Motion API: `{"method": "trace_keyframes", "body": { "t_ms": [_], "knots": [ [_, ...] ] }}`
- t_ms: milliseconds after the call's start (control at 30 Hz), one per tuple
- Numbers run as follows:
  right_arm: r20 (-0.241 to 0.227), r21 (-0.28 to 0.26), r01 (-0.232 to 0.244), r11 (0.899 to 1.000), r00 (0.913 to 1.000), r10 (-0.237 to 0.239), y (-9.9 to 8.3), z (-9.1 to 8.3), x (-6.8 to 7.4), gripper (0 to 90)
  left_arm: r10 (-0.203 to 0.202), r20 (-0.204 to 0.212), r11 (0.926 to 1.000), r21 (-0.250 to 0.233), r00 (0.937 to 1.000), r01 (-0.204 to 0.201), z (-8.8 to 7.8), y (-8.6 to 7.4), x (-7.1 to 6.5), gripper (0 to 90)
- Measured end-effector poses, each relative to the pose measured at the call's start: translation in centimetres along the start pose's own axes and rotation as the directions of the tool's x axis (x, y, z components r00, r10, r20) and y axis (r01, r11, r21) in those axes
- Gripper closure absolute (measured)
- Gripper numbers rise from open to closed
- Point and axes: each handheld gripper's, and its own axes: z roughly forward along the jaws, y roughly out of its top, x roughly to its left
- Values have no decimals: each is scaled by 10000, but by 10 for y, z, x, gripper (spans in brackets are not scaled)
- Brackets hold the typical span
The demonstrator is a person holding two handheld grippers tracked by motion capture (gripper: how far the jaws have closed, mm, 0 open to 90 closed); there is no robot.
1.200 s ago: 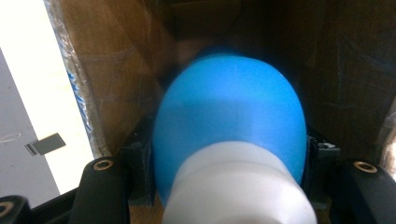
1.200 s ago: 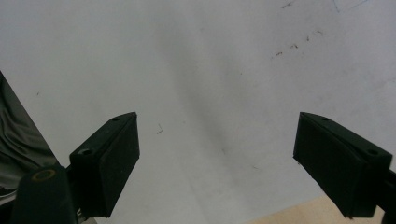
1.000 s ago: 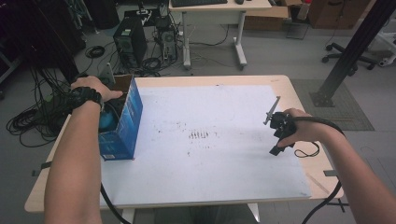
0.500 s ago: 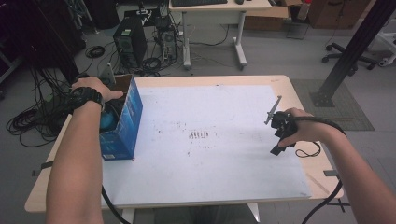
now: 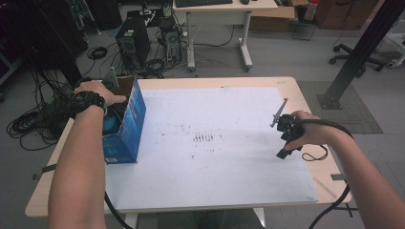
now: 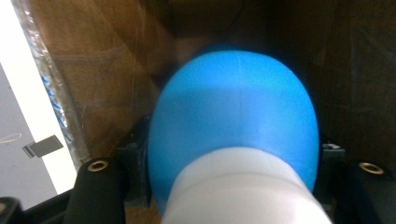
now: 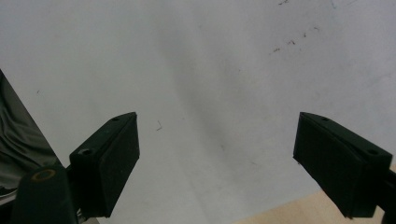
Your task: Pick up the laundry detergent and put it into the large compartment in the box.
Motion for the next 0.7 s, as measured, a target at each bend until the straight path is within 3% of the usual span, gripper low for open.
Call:
{"method": "trace_keyframes", "body": {
  "t_ms": [300, 700],
  "knots": [
    [-18, -19, 36, 10000, 10000, -36, 1, 1, 0, 144, -118, 11, 9999, -105, 9999, 119, -1, -1, -2, 264],
    [-51, -36, 29, 10000, 10000, -29, 0, 2, 0, 144, -242, -59, 9996, -157, 9997, 241, -14, -4, -4, 261]
  ]
}}
